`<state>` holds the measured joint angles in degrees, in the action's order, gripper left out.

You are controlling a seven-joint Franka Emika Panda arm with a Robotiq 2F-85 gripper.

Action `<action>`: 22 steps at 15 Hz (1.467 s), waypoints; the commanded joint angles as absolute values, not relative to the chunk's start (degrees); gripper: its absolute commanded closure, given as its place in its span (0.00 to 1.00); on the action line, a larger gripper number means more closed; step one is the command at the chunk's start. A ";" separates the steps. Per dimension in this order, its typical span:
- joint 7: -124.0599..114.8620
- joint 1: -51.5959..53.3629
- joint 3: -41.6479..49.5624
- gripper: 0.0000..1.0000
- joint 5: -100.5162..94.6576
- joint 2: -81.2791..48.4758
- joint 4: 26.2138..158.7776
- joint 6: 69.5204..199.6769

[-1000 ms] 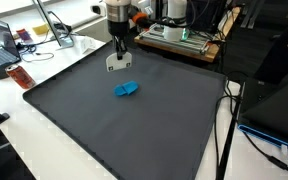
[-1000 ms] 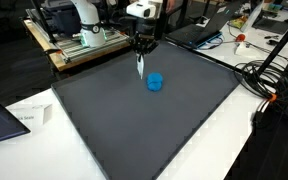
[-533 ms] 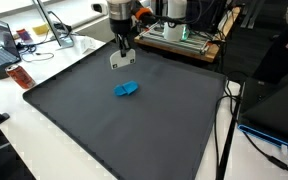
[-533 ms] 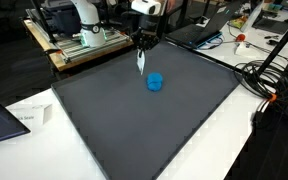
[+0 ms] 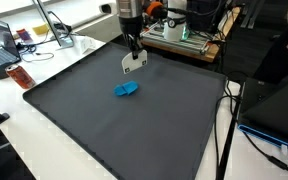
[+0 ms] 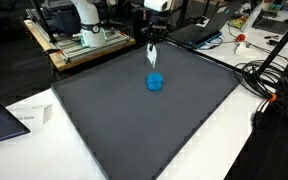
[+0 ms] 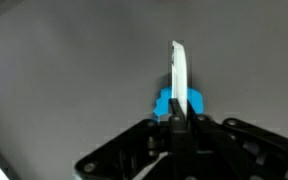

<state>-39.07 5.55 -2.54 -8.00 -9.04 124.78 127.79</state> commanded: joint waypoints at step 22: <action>-47.49 11.66 4.46 0.99 -15.72 -24.26 113.99 133.05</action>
